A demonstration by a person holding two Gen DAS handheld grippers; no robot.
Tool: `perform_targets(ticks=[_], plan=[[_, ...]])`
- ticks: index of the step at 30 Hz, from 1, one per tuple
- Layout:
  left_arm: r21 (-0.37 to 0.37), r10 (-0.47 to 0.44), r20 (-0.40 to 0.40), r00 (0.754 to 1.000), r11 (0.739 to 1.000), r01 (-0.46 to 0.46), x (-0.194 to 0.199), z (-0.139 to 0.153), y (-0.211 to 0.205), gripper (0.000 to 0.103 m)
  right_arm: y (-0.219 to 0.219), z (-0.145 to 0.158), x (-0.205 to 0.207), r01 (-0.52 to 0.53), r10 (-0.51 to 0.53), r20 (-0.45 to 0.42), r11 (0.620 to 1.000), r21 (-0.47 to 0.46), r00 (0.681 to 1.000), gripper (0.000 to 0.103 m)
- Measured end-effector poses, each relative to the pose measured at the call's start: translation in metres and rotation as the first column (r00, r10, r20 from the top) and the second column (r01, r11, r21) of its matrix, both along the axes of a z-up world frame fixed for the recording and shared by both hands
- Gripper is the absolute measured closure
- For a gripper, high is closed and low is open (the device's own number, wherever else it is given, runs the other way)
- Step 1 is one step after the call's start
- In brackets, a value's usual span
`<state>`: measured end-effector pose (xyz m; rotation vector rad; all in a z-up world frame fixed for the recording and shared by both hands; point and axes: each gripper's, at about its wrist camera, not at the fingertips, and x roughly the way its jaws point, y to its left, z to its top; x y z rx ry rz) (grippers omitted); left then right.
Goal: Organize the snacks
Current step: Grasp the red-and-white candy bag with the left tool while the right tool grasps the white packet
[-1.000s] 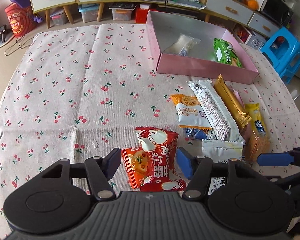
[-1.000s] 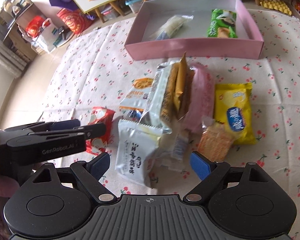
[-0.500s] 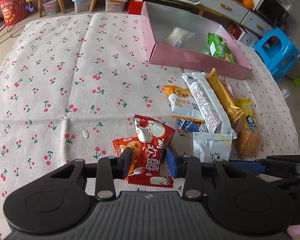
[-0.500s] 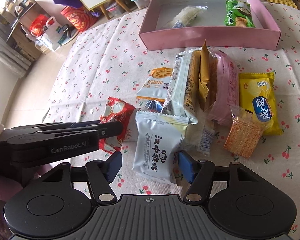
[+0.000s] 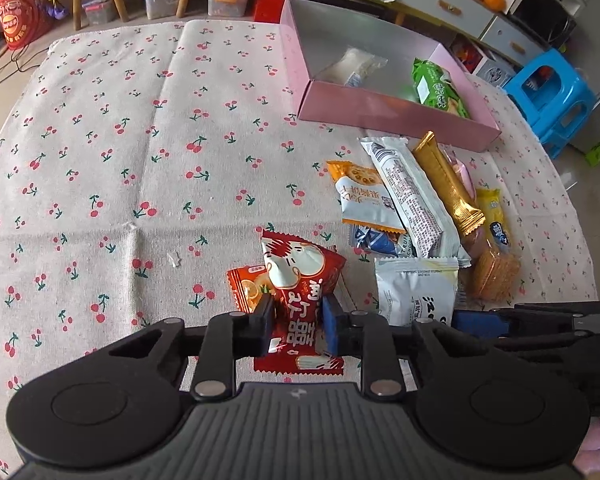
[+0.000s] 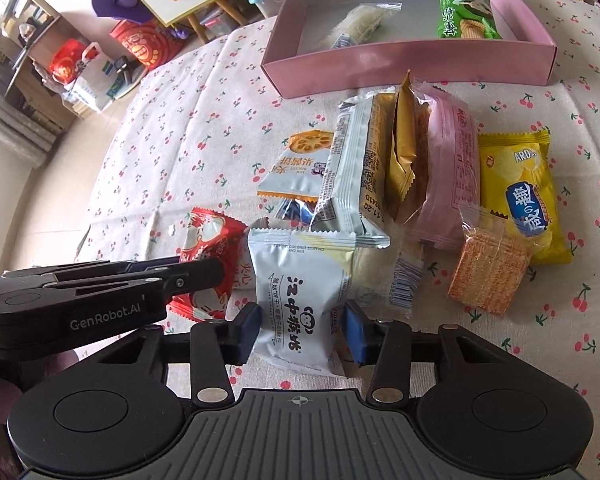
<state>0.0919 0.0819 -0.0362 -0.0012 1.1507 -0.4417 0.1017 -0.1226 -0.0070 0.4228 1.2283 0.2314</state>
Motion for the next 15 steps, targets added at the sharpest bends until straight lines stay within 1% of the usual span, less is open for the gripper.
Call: perform_targets(ticks=[3, 6, 9, 12, 15], plan=[[0.003, 0.002, 0.002, 1.0, 1.0, -0.002, 0.0, 0.001, 0.0, 0.081, -0.001, 0.004, 0.0, -0.013, 0.013, 0.01, 1.0, 0.009, 1.0, 0.073], [0.003, 0.007, 0.011, 1.0, 1.0, -0.007, 0.0, 0.003, 0.0, 0.081, -0.004, 0.007, 0.0, -0.019, 0.019, 0.014, 1.0, 0.018, 1.0, 0.076], [0.002, 0.012, 0.017, 1.0, 1.0, -0.012, 0.001, 0.005, 0.001, 0.081, -0.005, 0.005, 0.001, -0.027, 0.027, 0.005, 0.998, 0.05, 1.0, 0.076], [0.012, 0.015, 0.006, 1.0, 1.0, -0.015, 0.001, 0.003, 0.001, 0.081, -0.005, -0.002, 0.003, -0.028, 0.031, -0.029, 0.996, 0.09, 0.999, 0.071], [0.017, 0.014, 0.001, 1.0, 1.0, -0.014, 0.001, 0.002, 0.001, 0.081, -0.001, -0.007, 0.003, -0.035, 0.038, -0.043, 0.996, 0.077, 0.998, 0.069]])
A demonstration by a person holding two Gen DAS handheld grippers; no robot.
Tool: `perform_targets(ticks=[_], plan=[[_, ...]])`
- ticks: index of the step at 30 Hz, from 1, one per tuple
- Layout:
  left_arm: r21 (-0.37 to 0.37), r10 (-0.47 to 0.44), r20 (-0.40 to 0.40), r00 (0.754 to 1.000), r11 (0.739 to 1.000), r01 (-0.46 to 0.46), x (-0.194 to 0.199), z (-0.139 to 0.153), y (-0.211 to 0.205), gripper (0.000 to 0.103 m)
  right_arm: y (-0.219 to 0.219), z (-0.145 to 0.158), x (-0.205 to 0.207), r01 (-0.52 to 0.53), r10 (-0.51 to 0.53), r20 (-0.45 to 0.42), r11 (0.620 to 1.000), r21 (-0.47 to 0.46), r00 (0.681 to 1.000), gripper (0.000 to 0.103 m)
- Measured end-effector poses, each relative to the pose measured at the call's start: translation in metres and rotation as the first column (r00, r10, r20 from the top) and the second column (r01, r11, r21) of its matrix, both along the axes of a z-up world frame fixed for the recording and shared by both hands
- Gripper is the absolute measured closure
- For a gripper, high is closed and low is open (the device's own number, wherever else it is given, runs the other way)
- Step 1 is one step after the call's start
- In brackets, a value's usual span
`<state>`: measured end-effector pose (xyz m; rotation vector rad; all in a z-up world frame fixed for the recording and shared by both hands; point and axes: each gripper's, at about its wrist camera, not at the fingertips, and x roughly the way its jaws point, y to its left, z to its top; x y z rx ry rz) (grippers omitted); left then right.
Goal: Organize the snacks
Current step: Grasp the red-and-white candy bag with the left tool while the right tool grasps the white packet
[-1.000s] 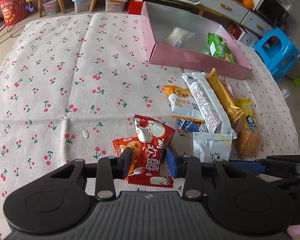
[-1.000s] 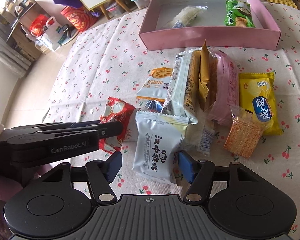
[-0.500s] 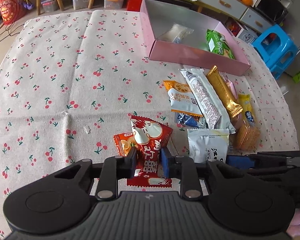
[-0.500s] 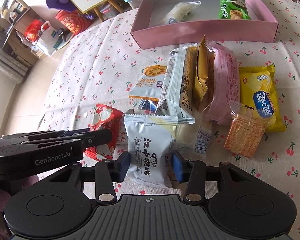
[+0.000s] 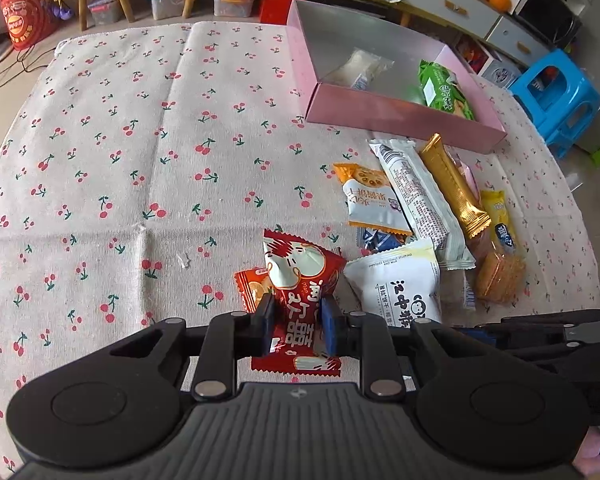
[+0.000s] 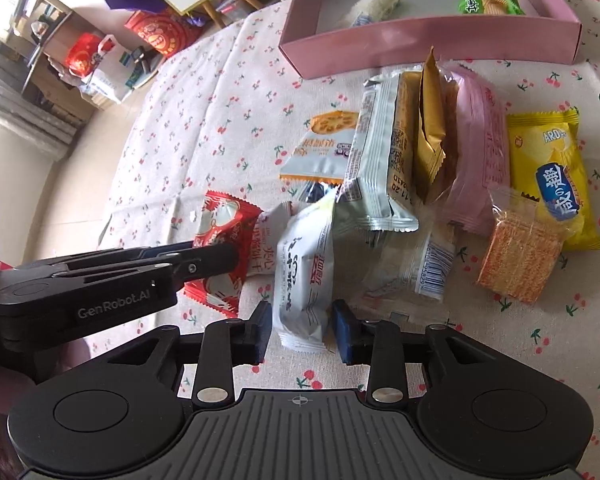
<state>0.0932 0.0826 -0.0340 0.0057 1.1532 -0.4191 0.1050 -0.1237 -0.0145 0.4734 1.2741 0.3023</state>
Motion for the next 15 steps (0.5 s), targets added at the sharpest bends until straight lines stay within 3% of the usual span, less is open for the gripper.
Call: perform_targets(ticks=[7, 12, 15], plan=[[0.001, 0.005, 0.0, 1.0, 1.0, -0.005, 0.001, 0.0, 0.001, 0.081, 0.004, -0.001, 0.003, 0.018, -0.018, 0.026, 1.0, 0.004, 0.999, 0.069], [-0.009, 0.015, 0.014, 1.0, 1.0, -0.015, 0.0, 0.004, 0.004, 0.081, 0.006, 0.003, 0.006, -0.001, 0.001, 0.035, 1.0, 0.006, 0.999, 0.084], [-0.025, 0.023, 0.031, 0.999, 0.999, -0.022, 0.0, 0.01, 0.006, 0.081, 0.005, 0.009, 0.005, -0.009, 0.008, 0.042, 1.0, 0.025, 0.999, 0.086]])
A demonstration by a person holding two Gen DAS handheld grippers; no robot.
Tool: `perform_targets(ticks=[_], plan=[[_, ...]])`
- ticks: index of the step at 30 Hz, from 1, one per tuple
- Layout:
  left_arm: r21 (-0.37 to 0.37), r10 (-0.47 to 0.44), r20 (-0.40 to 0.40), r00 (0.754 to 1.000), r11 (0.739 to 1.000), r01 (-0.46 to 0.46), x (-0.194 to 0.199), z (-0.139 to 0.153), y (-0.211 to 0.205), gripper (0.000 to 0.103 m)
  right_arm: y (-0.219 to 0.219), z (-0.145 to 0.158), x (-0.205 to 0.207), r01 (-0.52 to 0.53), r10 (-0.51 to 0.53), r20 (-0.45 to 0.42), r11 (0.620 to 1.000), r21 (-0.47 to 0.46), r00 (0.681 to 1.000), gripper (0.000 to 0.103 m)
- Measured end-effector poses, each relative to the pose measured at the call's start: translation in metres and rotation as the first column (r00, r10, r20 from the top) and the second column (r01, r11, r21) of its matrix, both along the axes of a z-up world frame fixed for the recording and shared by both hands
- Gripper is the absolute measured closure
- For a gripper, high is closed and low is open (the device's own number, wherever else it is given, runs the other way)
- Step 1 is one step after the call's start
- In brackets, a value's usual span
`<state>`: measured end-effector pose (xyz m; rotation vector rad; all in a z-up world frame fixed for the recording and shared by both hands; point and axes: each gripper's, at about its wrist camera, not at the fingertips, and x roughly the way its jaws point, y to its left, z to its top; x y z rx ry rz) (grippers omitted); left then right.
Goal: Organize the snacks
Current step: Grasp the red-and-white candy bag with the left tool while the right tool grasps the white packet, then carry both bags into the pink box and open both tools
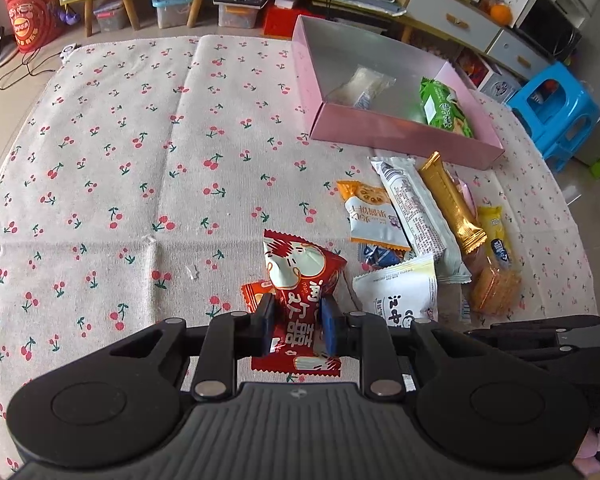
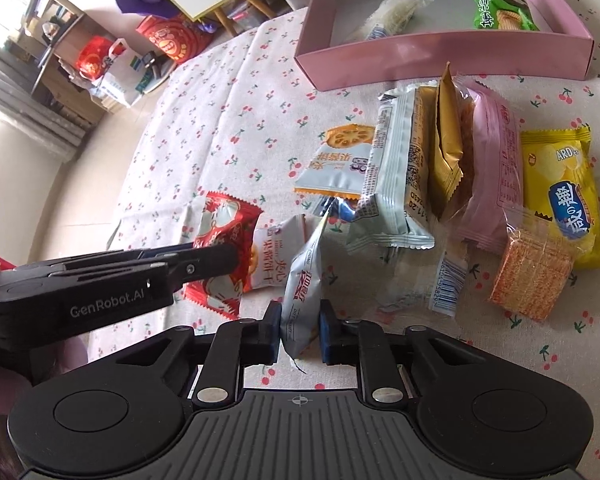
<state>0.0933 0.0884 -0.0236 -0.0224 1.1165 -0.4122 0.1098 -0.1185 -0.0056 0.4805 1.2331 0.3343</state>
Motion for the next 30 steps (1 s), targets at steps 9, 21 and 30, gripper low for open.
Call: perform_targets(ticks=[9, 21, 30], plan=[[-0.039, 0.034, 0.045, 0.998, 0.999, -0.032, 0.008, 0.017, 0.004, 0.081, -0.011, 0.008, 0.0, 0.02, -0.02, 0.0, 0.998, 0.067, 1.0, 0.086], [-0.117, 0.101, 0.07, 0.992, 0.989, -0.093, 0.029, 0.033, 0.0, 0.081, -0.05, 0.036, 0.016, 0.122, -0.132, 0.043, 0.973, 0.195, 0.99, 0.086], [-0.188, 0.149, 0.066, 0.987, 0.973, -0.134, 0.051, 0.033, -0.016, 0.081, -0.106, 0.041, 0.043, 0.3, -0.326, 0.065, 0.92, 0.251, 0.943, 0.086]])
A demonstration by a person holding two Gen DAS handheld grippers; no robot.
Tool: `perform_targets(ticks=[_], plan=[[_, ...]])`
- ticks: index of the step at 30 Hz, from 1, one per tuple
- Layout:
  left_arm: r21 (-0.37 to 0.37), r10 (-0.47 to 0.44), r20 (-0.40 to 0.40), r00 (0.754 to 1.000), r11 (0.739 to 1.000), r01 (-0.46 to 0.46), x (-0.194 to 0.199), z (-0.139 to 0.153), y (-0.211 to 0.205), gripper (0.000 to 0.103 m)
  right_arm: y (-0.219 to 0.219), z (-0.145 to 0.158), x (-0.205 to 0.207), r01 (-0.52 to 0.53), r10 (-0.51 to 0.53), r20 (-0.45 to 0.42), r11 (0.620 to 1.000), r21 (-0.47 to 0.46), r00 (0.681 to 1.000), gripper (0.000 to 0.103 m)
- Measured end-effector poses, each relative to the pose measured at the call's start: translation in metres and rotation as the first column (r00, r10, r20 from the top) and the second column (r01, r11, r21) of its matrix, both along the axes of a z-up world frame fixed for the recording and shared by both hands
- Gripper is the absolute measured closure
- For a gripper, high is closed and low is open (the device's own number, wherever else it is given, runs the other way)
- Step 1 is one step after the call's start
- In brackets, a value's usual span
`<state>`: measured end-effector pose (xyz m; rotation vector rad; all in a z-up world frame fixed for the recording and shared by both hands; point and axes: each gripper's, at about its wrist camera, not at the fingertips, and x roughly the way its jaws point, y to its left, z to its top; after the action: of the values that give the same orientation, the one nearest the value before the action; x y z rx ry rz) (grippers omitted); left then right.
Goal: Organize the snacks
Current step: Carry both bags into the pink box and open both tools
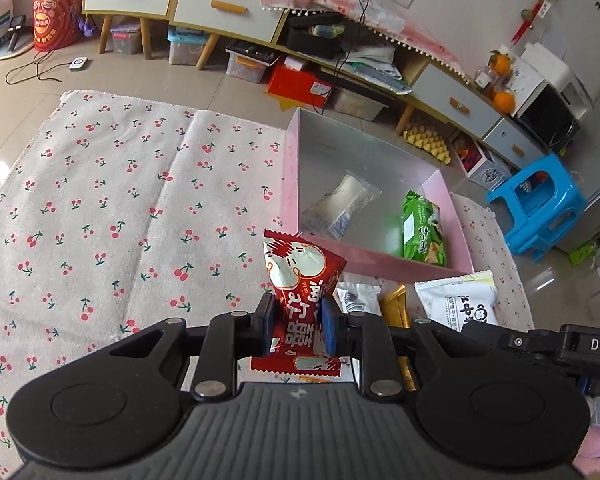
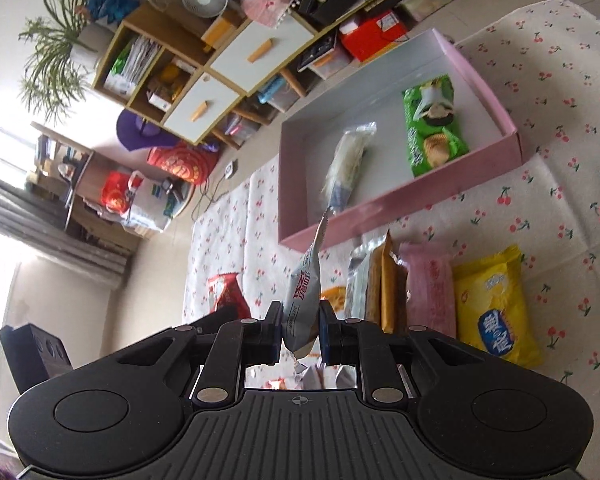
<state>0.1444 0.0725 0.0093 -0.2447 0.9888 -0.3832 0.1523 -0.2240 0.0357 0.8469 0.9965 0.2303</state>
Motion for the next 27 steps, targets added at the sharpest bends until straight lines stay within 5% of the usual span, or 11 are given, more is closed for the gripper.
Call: perform_targets(ticks=[5, 12, 20, 27], plan=[[-0.029, 0.02, 0.002, 1.0, 0.999, -0.02, 0.014, 0.003, -0.015, 0.081, -0.025, -0.008, 0.02, 0.08, -0.08, 0.018, 0.997, 0.013, 0.997, 0.086], [0.03, -0.001, 0.01, 1.0, 1.0, 0.001, 0.049, -0.001, -0.047, 0.081, -0.04, -0.021, 0.044, 0.151, -0.155, 0.046, 0.986, 0.073, 0.987, 0.086], [0.16, -0.02, 0.048, 0.999, 0.987, 0.012, 0.083, -0.006, -0.08, 0.081, -0.055, -0.037, 0.06, 0.203, -0.213, 0.084, 0.973, 0.108, 0.974, 0.086], [0.361, -0.067, 0.113, 0.991, 0.932, 0.022, 0.1, -0.014, -0.105, 0.081, -0.063, -0.055, 0.068, 0.222, -0.227, 0.058, 0.972, 0.082, 0.972, 0.085]])
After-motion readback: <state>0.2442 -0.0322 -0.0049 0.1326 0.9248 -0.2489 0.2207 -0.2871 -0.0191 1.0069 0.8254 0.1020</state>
